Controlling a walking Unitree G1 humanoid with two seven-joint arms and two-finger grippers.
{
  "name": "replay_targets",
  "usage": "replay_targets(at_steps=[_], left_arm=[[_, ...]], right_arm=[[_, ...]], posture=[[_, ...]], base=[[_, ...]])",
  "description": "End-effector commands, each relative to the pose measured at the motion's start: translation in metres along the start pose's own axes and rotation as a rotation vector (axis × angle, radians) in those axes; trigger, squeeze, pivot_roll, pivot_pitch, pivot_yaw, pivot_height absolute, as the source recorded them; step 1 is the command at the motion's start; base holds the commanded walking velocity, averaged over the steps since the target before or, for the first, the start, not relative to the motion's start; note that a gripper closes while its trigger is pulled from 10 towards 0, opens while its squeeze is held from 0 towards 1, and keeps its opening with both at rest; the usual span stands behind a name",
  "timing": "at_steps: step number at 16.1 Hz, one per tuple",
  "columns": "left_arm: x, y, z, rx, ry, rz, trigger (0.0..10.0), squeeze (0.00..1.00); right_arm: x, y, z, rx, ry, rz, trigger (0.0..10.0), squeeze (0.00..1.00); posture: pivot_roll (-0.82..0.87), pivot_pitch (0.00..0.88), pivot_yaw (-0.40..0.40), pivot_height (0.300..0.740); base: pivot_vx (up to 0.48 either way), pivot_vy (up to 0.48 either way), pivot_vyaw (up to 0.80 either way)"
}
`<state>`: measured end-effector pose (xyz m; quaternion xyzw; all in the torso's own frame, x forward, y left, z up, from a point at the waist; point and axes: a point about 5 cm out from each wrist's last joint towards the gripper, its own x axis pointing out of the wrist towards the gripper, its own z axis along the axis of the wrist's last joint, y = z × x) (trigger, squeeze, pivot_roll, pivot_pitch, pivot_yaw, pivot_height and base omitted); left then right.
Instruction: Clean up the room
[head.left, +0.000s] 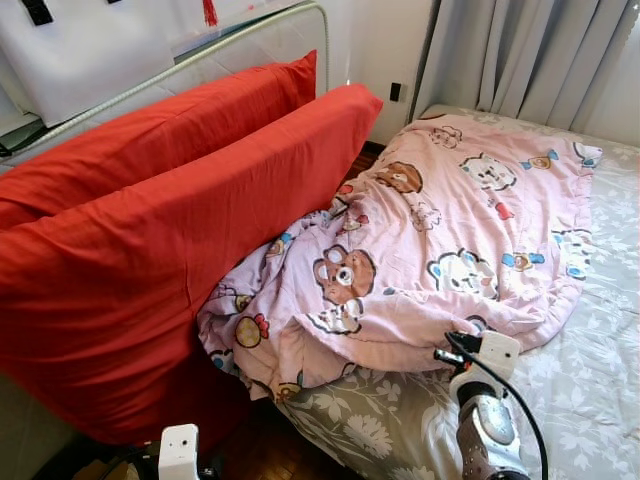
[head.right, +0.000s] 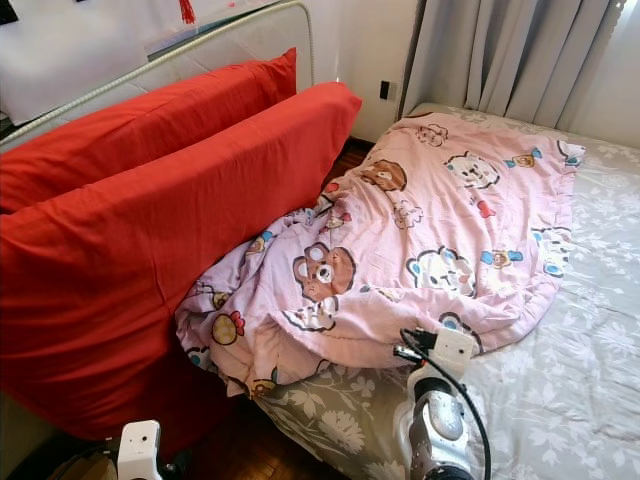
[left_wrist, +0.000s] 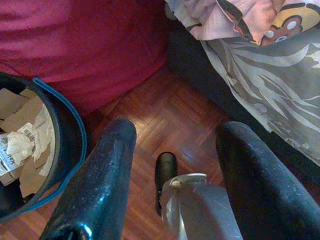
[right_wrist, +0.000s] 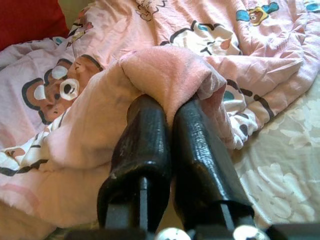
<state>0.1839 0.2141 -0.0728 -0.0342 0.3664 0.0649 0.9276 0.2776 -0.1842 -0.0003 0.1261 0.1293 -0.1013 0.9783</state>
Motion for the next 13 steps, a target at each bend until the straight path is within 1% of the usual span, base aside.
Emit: replay_targets(at_steps=[1, 4, 13], left_arm=[[-0.0022, 0.0041, -0.0059, 0.002, 0.024, 0.010, 10.0, 0.00], [-0.0031, 0.0075, -0.0081, 0.000, 0.038, 0.015, 10.0, 0.00], [-0.0034, 0.0048, -0.0110, 0.001, 0.051, 0.013, 10.0, 0.00]], right_arm=[[0.0019, 0.0038, 0.0048, -0.009, -0.026, 0.010, 10.0, 0.00], [0.0019, 0.0036, 0.0051, -0.012, -0.029, 0.008, 10.0, 0.00], [0.0019, 0.0031, 0.0051, -0.016, -0.028, 0.002, 10.0, 0.00]], posture=[[0.05, 0.105, 0.029, 0.740], [0.05, 0.105, 0.028, 0.740], [0.05, 0.107, 0.028, 0.740]], base=[[0.000, 0.000, 0.00], [0.000, 0.000, 0.00], [0.000, 0.000, 0.00]])
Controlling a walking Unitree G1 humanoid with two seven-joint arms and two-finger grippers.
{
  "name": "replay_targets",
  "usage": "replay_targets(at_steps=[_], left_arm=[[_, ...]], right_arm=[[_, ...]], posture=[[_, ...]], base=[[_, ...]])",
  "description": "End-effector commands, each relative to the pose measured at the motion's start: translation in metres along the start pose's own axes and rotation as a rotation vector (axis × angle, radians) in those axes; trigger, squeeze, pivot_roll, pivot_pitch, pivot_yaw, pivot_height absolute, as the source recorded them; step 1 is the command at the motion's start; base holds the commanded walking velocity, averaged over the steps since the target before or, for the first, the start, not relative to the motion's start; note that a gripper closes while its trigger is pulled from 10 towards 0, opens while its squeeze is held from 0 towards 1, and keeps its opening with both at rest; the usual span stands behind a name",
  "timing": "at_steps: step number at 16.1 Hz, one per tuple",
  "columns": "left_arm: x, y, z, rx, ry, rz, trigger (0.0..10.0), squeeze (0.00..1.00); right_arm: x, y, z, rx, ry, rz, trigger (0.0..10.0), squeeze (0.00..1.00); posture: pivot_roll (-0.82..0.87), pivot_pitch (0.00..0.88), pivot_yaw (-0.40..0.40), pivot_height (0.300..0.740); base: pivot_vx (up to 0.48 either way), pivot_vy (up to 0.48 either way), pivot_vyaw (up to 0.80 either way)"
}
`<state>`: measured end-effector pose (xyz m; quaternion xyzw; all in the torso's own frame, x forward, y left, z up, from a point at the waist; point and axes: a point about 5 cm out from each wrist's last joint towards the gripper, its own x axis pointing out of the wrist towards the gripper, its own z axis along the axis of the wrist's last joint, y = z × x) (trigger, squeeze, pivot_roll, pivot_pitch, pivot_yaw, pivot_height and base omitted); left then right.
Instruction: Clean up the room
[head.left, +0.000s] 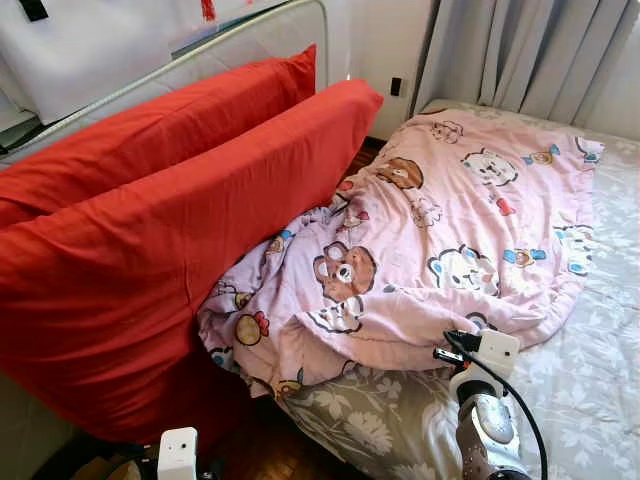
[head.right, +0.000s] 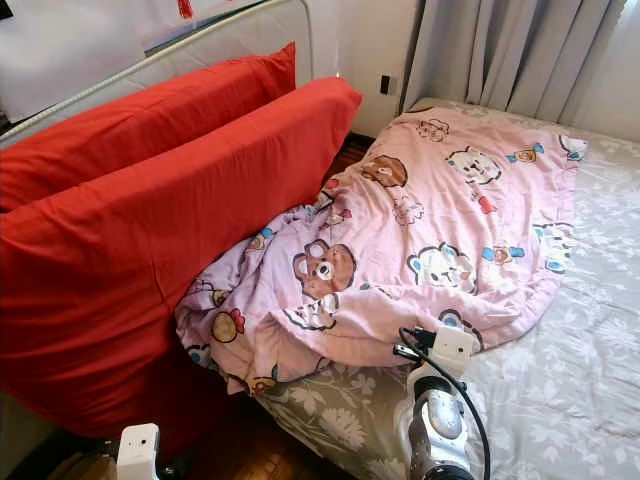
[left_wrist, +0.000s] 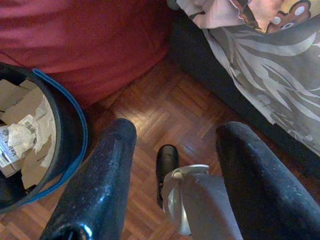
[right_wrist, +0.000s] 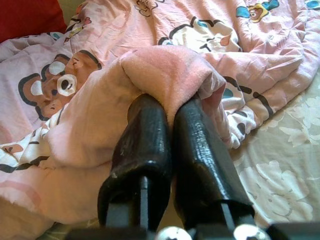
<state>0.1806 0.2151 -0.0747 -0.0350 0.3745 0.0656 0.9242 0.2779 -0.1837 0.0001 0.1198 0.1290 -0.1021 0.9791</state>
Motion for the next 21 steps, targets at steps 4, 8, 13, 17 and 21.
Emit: replay_targets(at_steps=[4, 8, 13, 17, 21], left_arm=[[-0.002, 0.003, -0.007, 0.003, 0.030, 0.010, 10.0, 0.00], [-0.002, 0.003, -0.007, 0.003, 0.028, 0.009, 10.0, 0.00], [-0.002, 0.002, -0.006, 0.009, 0.024, 0.006, 10.0, 0.00], [-0.002, 0.002, -0.006, 0.011, 0.019, 0.005, 10.0, 0.00], [-0.002, 0.003, -0.005, 0.012, 0.015, 0.007, 10.0, 0.00]], right_arm=[[0.002, 0.002, 0.005, -0.003, -0.028, 0.002, 10.0, 0.00], [0.002, 0.002, 0.006, -0.004, -0.030, 0.001, 10.0, 0.00], [0.002, 0.002, 0.006, -0.005, -0.030, -0.001, 10.0, 0.00], [0.003, -0.002, 0.008, -0.011, -0.040, -0.020, 10.0, 0.00], [0.008, -0.015, 0.025, -0.023, -0.112, -0.097, 10.0, 0.00]], posture=[[0.05, 0.105, 0.028, 0.740], [0.05, 0.105, 0.028, 0.740], [0.05, 0.107, 0.028, 0.740], [0.05, 0.106, 0.028, 0.740], [0.06, 0.108, 0.029, 0.740]], base=[[0.000, 0.000, 0.00], [-0.186, 0.000, 0.00], [-0.268, 0.000, 0.00], [-0.272, 0.000, 0.00], [-0.271, 0.000, 0.00]])
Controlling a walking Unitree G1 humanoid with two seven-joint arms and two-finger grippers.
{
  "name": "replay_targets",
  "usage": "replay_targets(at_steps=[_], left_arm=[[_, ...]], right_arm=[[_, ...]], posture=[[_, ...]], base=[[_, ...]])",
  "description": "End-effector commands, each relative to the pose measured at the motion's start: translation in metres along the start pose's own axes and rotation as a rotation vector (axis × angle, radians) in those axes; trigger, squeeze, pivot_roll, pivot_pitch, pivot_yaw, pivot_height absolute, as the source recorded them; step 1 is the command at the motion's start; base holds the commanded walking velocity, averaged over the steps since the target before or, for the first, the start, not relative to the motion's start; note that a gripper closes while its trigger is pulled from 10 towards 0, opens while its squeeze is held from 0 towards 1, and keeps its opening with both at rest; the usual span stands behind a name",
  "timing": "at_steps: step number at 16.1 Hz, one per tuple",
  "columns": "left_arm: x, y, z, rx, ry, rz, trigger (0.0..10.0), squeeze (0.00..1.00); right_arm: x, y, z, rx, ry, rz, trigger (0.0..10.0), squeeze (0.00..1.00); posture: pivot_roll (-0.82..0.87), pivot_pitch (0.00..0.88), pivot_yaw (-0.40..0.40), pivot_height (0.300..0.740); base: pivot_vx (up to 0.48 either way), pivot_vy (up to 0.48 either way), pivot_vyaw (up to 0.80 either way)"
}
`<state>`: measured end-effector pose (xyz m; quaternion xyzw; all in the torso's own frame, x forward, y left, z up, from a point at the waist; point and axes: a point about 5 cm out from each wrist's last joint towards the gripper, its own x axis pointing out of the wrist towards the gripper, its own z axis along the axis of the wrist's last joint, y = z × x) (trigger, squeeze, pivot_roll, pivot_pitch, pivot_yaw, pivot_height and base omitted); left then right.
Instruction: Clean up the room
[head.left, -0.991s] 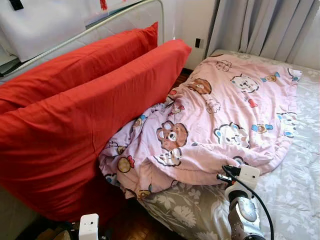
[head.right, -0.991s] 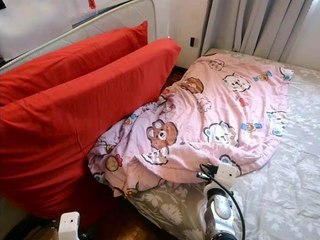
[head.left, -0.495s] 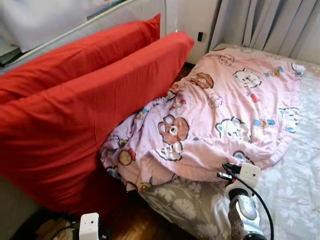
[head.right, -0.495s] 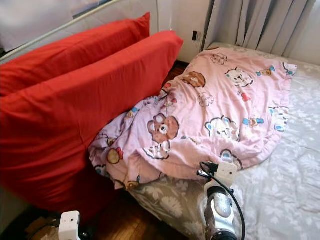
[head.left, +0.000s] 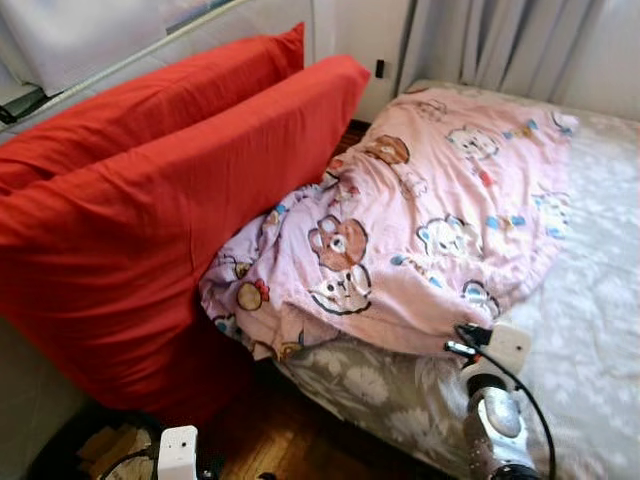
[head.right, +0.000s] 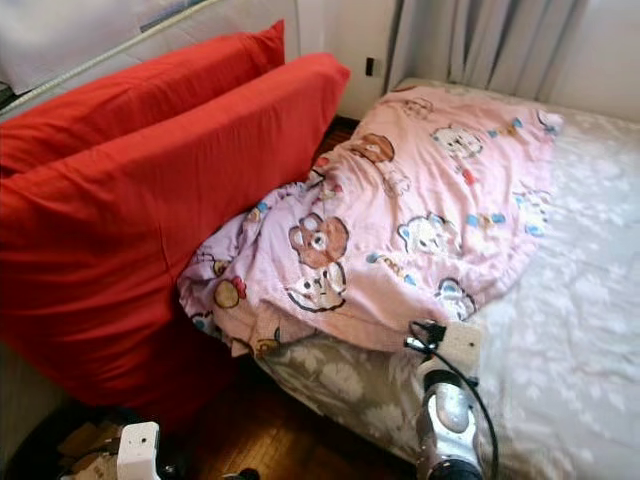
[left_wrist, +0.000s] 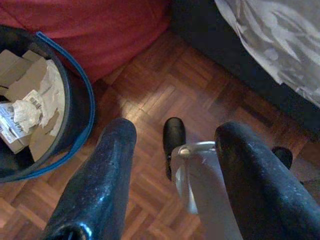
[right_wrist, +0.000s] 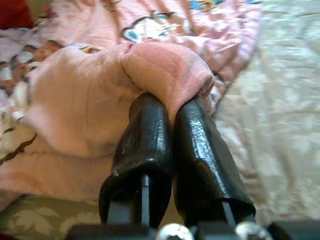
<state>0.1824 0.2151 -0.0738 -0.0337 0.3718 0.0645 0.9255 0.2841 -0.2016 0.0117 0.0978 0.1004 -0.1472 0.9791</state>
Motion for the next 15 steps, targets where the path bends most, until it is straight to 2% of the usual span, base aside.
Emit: replay_targets(at_steps=[1, 3, 6, 15], left_arm=[[-0.003, 0.004, -0.007, 0.011, 0.022, 0.009, 10.0, 0.00], [-0.003, 0.003, -0.007, 0.013, 0.022, 0.006, 10.0, 0.00], [-0.003, 0.001, -0.007, 0.021, 0.022, -0.001, 10.0, 0.00], [-0.002, 0.000, -0.006, 0.036, 0.014, -0.009, 10.0, 0.00]], right_arm=[[0.007, -0.007, 0.018, -0.007, -0.078, -0.041, 10.0, 0.00], [0.013, -0.017, 0.036, -0.029, -0.148, -0.086, 10.0, 0.00], [0.016, -0.017, 0.050, -0.085, -0.219, -0.081, 10.0, 0.00], [0.014, -0.007, 0.054, -0.073, -0.256, -0.072, 10.0, 0.00]], posture=[[0.05, 0.108, 0.030, 0.740], [0.05, 0.108, 0.030, 0.740], [0.05, 0.108, 0.030, 0.740], [0.05, 0.107, 0.030, 0.740]], base=[[-0.270, 0.000, 0.00], [-0.274, 0.000, 0.00], [-0.280, 0.000, 0.00], [-0.282, 0.000, 0.00]])
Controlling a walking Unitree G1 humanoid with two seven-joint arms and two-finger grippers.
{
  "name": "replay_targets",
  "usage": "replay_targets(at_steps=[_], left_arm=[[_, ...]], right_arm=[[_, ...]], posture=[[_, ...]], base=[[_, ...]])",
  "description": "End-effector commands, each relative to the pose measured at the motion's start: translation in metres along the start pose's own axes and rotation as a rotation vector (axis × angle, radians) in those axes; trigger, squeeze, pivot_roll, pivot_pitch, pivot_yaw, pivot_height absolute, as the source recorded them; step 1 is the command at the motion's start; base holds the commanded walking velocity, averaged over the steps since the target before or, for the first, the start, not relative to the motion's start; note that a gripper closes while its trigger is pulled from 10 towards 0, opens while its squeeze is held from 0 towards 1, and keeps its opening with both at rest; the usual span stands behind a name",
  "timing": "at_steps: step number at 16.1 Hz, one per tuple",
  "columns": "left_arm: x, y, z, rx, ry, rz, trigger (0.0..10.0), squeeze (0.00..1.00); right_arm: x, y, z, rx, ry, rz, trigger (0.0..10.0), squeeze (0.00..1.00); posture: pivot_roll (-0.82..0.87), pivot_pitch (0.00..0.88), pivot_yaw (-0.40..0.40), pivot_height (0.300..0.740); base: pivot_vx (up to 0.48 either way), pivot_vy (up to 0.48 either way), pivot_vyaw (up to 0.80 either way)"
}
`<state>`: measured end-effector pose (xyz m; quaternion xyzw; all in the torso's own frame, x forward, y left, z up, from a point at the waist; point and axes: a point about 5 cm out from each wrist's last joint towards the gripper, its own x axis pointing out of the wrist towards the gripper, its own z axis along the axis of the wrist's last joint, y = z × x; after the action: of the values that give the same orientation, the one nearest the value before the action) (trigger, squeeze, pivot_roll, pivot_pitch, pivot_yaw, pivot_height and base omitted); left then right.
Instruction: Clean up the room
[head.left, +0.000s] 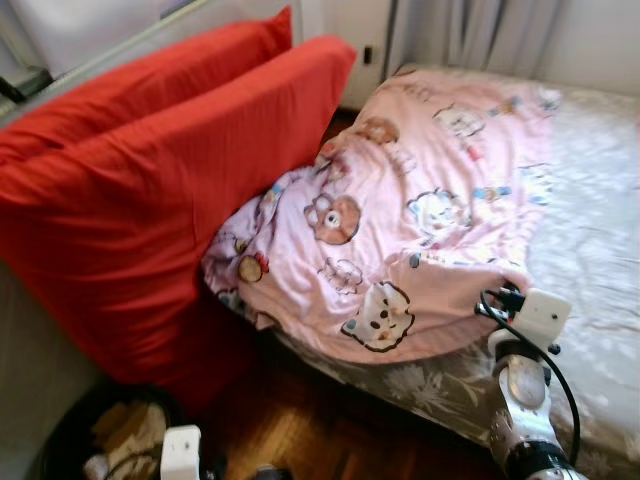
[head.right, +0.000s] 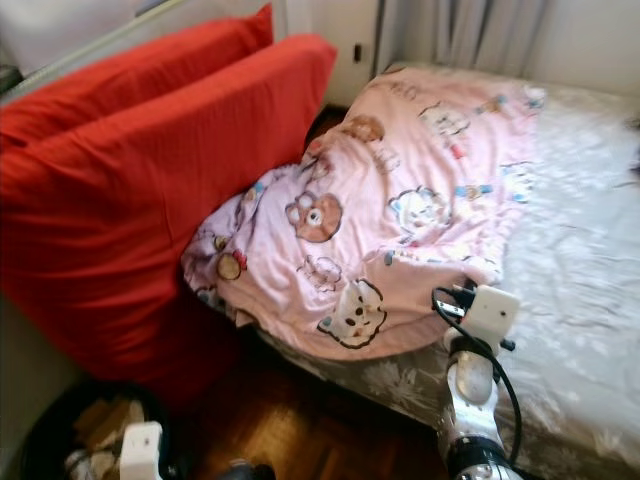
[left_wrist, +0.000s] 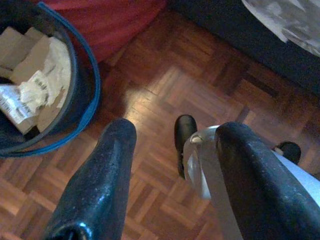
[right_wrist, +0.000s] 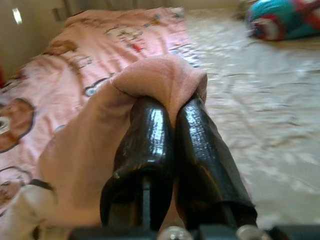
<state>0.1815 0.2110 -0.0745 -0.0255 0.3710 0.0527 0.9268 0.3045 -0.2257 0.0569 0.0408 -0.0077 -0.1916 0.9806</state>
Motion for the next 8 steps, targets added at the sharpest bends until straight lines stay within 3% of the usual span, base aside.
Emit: replay_targets(at_steps=[1, 3, 8], left_arm=[[-0.001, 0.002, -0.004, 0.015, 0.016, 0.004, 10.0, 0.00], [-0.001, 0.001, -0.003, 0.025, 0.018, -0.003, 10.0, 0.00], [-0.001, 0.001, -0.004, 0.031, 0.019, 0.004, 10.0, 0.00]], right_arm=[[-0.002, 0.001, 0.000, 0.000, -0.011, 0.005, 10.0, 0.00], [-0.004, 0.000, -0.002, -0.001, -0.002, -0.001, 10.0, 0.00], [-0.006, -0.009, -0.012, 0.026, 0.082, -0.073, 10.0, 0.00]], posture=[[0.05, 0.107, 0.029, 0.740], [0.05, 0.107, 0.029, 0.740], [0.05, 0.103, 0.029, 0.740]], base=[[-0.285, 0.000, 0.00], [-0.259, 0.000, 0.00], [0.000, 0.000, 0.00]])
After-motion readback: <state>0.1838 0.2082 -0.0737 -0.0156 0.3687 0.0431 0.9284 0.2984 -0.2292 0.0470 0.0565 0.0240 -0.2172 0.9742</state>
